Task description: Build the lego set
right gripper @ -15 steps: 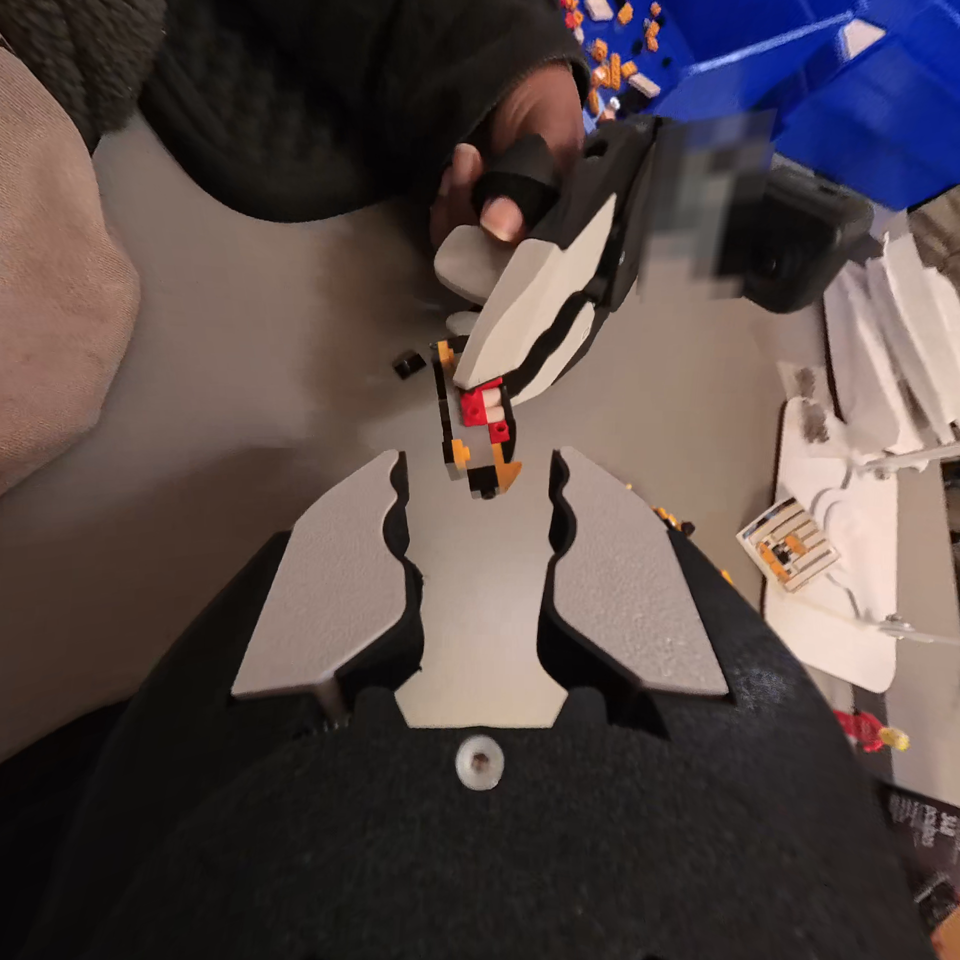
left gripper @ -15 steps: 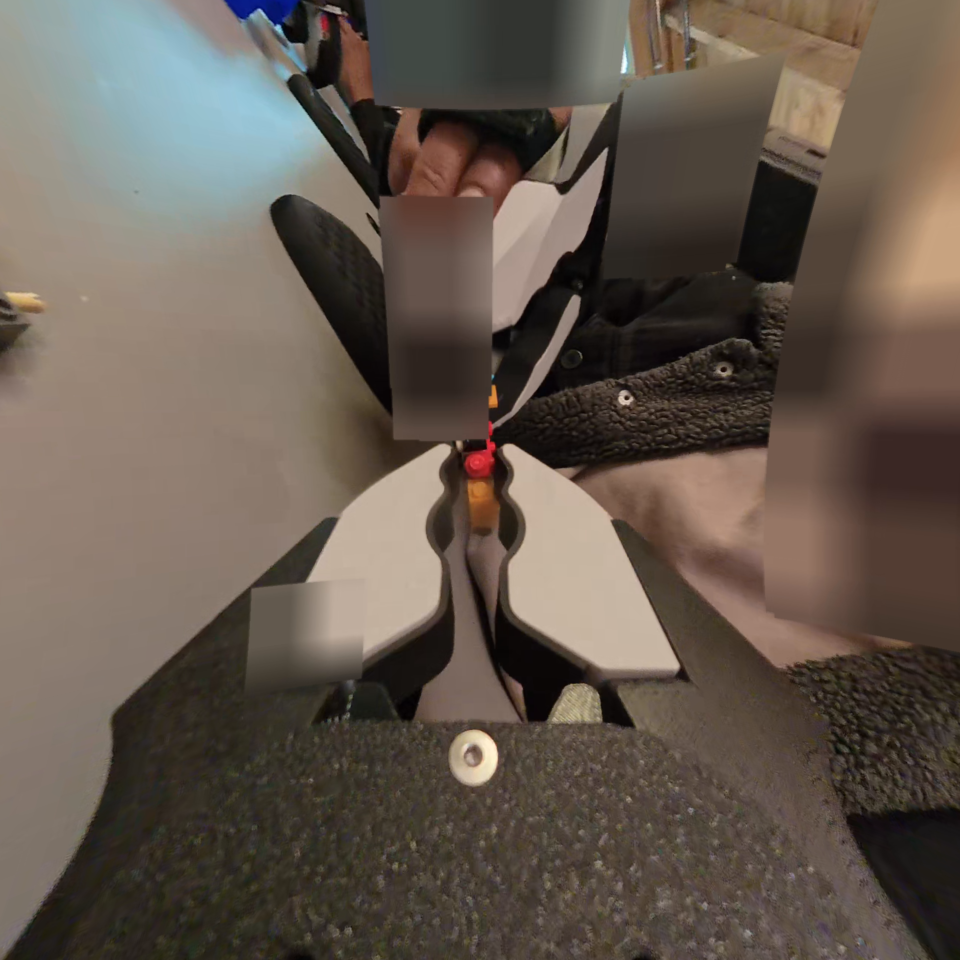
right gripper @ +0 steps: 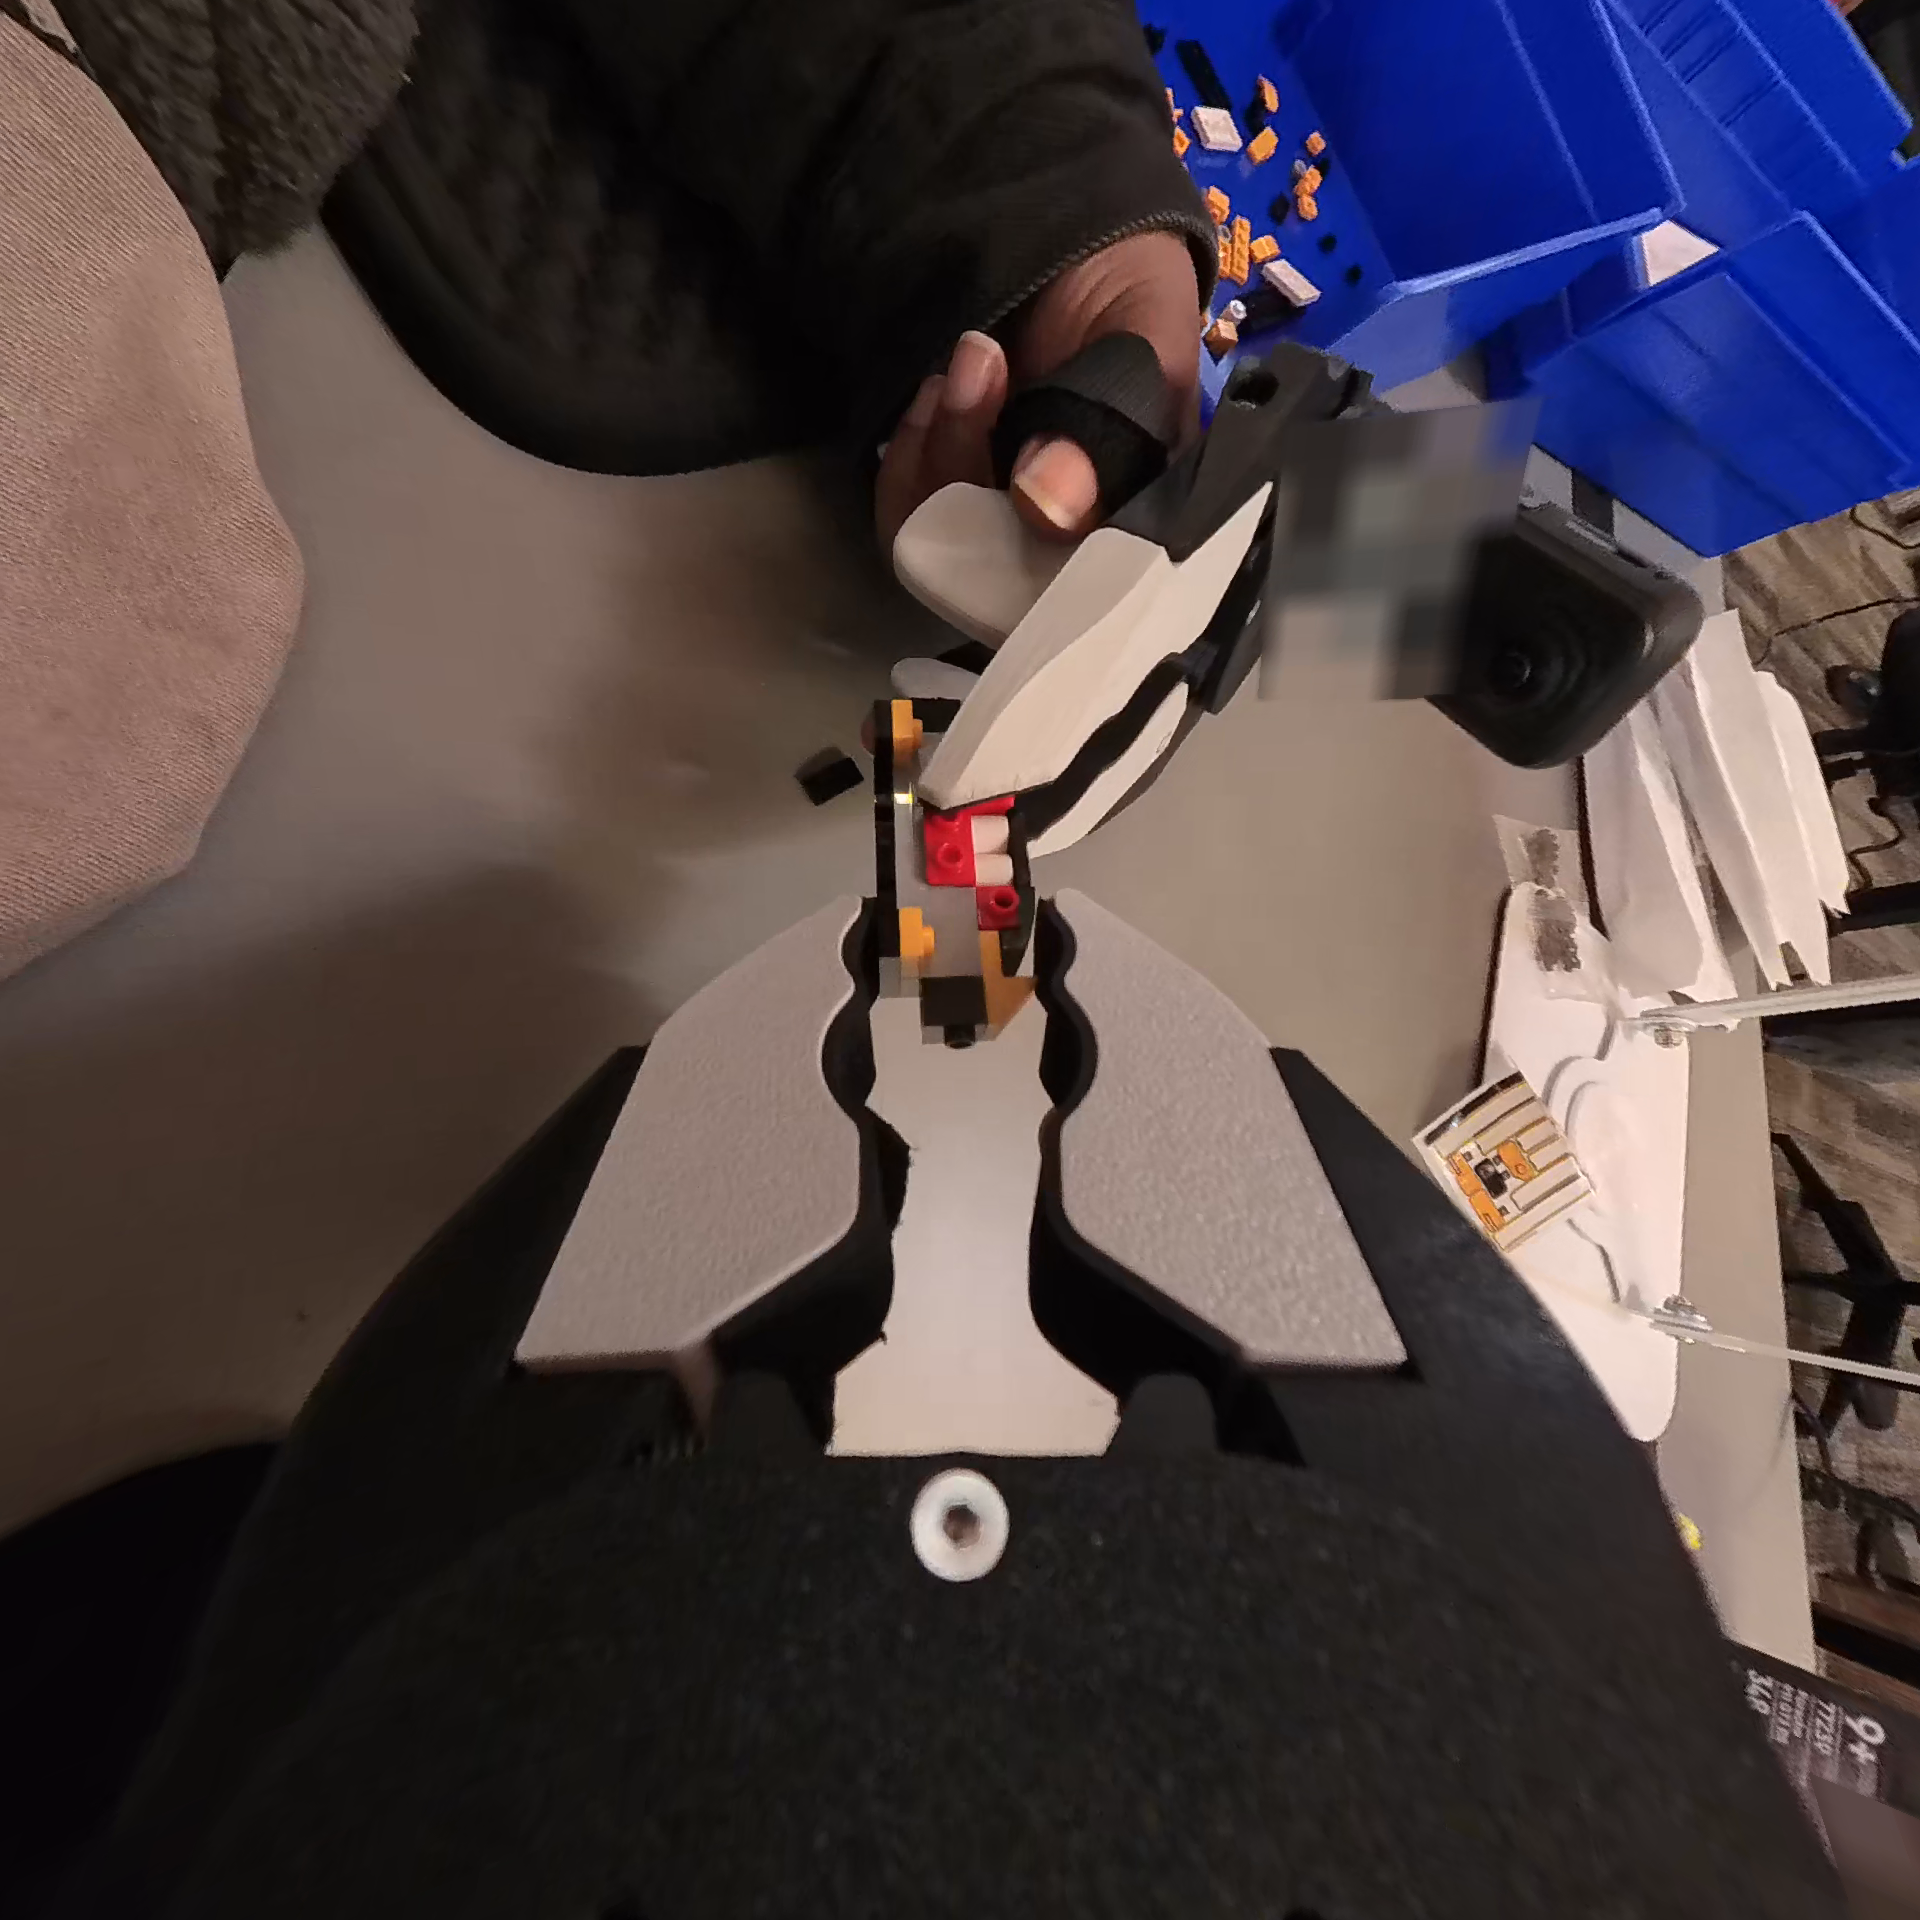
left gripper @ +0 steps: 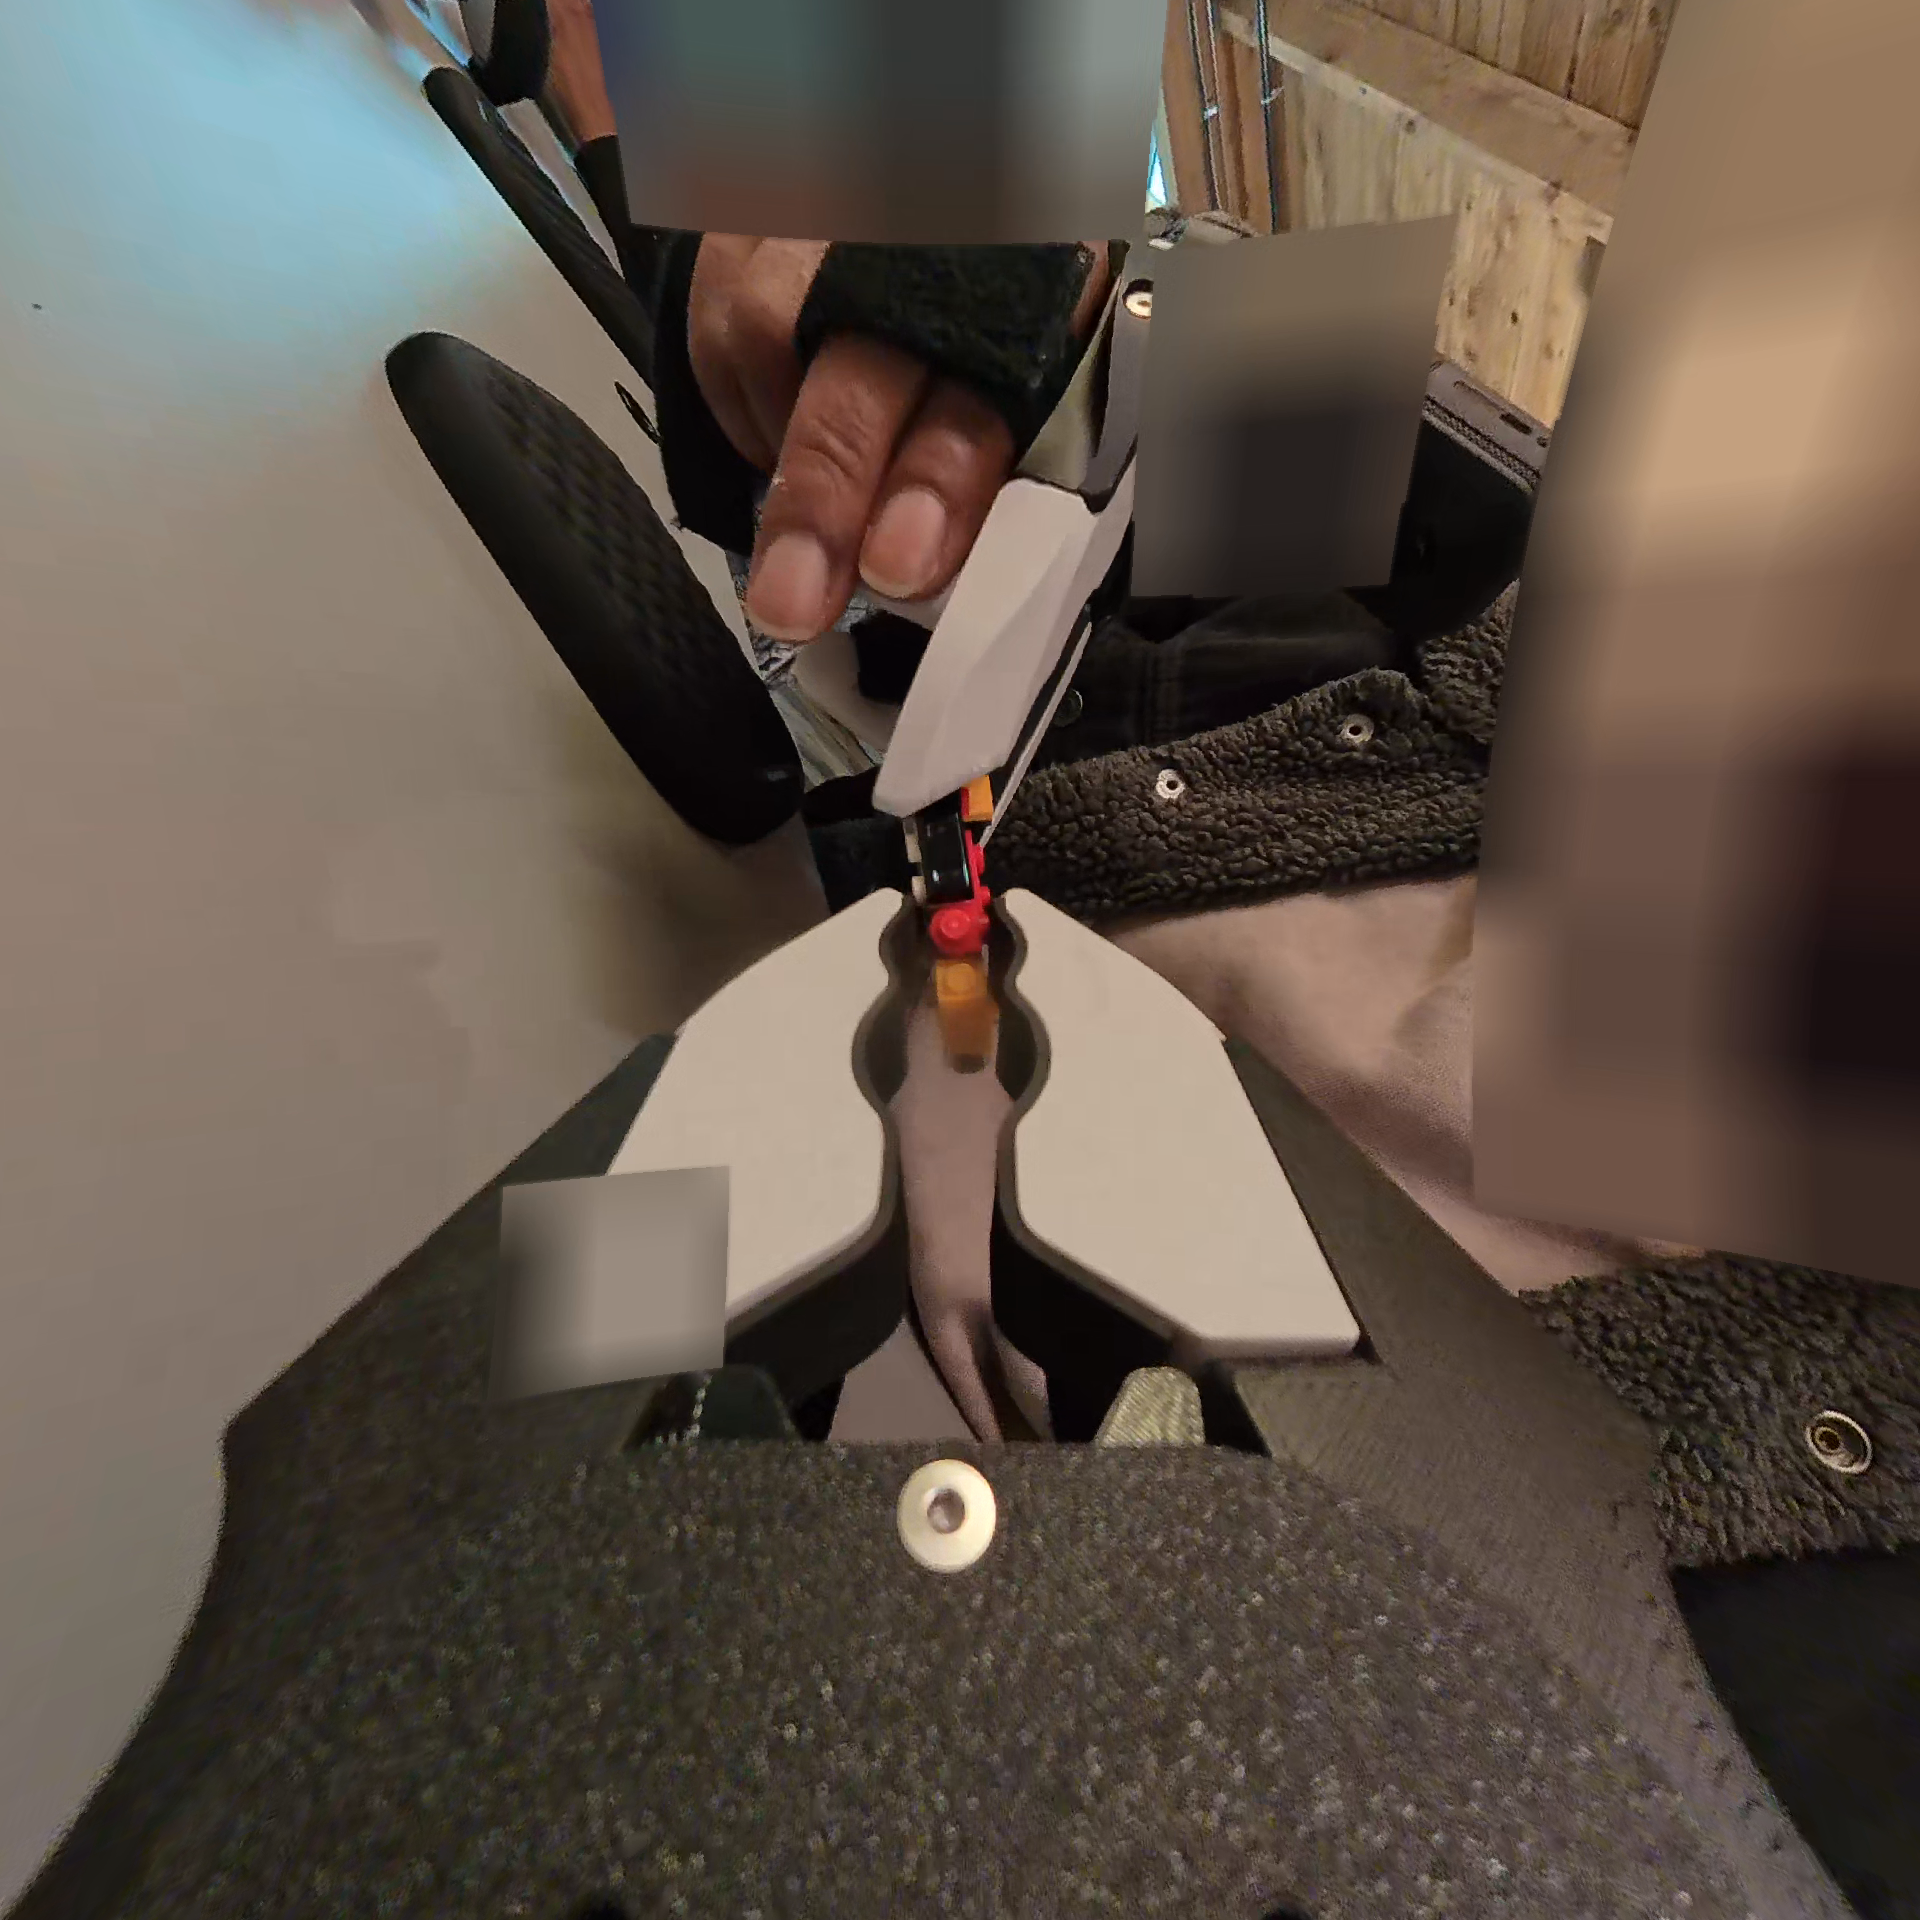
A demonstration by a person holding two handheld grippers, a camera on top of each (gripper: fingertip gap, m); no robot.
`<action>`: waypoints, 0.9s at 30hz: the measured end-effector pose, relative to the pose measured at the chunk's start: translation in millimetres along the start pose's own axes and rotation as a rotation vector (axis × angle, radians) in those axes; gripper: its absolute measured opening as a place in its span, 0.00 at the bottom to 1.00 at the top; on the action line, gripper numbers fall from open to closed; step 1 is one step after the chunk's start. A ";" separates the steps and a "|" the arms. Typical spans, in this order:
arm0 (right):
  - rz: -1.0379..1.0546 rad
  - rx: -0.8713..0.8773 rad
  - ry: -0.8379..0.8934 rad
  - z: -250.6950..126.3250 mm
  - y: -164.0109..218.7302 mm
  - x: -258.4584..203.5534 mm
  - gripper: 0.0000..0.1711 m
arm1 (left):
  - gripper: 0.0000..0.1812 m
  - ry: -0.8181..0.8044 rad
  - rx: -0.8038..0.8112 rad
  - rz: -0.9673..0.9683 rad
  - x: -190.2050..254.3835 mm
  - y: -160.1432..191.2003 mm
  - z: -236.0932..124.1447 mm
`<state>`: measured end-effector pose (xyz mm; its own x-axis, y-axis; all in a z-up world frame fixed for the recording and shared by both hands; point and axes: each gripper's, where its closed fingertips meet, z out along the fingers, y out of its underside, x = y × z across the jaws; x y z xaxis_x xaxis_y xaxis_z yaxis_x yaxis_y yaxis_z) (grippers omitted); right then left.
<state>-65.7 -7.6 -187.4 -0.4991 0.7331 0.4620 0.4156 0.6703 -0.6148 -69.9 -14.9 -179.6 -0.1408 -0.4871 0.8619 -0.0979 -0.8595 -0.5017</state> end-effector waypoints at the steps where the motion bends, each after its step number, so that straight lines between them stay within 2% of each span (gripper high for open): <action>1: 0.001 0.001 -0.002 -0.2 -0.5 -0.6 0.16 | 0.06 0.004 -0.002 -0.001 0.6 0.5 0.4; 11: 0.006 -0.012 -0.035 -0.2 0.4 -7.6 0.16 | 0.06 0.008 -0.029 -0.015 0.3 5.9 4.9; 20: -0.003 -0.015 0.022 1.6 2.3 -3.0 0.20 | 0.06 -0.015 0.000 -0.025 -3.5 1.6 2.9; 22: -0.021 -0.026 0.028 3.0 2.6 -3.0 0.16 | 0.06 -0.022 -0.008 -0.024 -4.3 3.0 3.6; 27: -0.014 -0.033 0.022 3.7 3.2 -1.8 0.16 | 0.06 -0.026 -0.007 -0.021 -4.0 3.0 3.6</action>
<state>-66.2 -7.2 -192.6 -0.4885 0.7260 0.4841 0.4341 0.6834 -0.5869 -66.0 -16.1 -184.3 -0.1130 -0.4728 0.8739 -0.1073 -0.8686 -0.4838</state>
